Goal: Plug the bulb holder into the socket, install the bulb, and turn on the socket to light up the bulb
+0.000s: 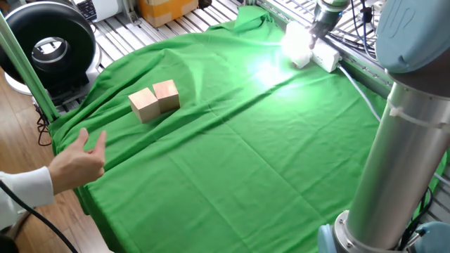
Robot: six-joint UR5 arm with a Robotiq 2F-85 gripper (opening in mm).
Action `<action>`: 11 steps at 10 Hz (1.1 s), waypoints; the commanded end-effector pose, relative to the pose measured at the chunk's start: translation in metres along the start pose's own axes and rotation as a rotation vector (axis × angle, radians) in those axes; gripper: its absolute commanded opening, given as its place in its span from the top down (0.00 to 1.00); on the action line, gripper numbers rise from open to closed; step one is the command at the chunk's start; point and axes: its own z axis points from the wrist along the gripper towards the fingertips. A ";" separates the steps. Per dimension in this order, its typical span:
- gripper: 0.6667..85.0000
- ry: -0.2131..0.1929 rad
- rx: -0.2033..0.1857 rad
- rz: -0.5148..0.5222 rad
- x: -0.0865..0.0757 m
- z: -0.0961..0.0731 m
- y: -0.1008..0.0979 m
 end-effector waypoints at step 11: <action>1.00 -0.026 -0.038 -0.094 0.003 -0.006 0.006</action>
